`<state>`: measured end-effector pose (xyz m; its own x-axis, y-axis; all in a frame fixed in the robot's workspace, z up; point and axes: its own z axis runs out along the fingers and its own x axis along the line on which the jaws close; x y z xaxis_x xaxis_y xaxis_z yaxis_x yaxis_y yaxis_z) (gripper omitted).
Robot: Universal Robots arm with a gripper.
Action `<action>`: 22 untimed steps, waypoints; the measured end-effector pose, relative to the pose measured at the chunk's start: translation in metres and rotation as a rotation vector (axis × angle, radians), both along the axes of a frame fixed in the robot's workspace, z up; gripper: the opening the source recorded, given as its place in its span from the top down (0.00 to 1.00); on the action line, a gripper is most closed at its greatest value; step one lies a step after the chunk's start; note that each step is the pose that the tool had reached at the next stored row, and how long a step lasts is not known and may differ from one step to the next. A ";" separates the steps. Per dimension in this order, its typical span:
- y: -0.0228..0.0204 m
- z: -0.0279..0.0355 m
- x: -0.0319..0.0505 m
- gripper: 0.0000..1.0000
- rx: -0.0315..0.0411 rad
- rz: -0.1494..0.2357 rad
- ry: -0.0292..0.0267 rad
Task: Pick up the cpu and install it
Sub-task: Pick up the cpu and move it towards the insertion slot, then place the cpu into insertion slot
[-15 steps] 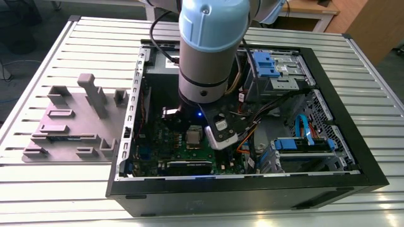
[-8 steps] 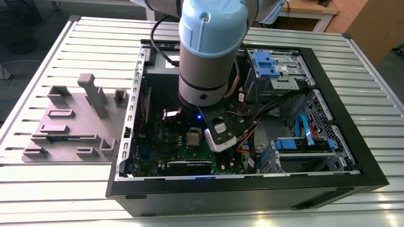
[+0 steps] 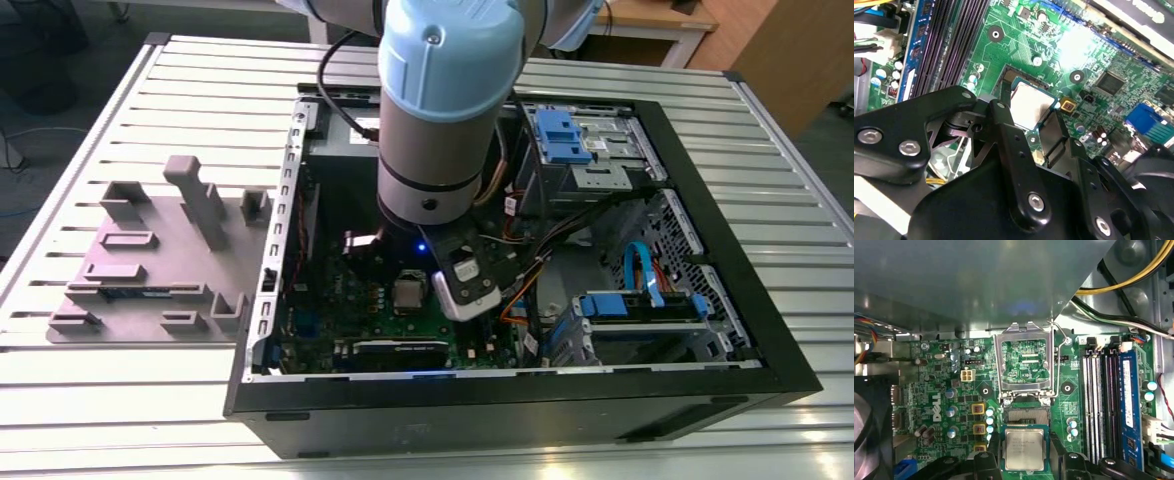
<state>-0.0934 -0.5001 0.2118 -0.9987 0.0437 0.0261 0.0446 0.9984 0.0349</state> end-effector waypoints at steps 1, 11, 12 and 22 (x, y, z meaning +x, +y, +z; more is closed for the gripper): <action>0.0000 0.0015 0.0000 0.53 0.0000 0.000 0.0000; 0.0000 0.0074 0.0000 0.53 -0.0029 0.000 0.0000; 0.0000 0.0075 0.0000 0.53 -0.0029 0.000 0.0000; 0.0000 0.0217 0.0000 0.53 -0.0109 0.000 0.0000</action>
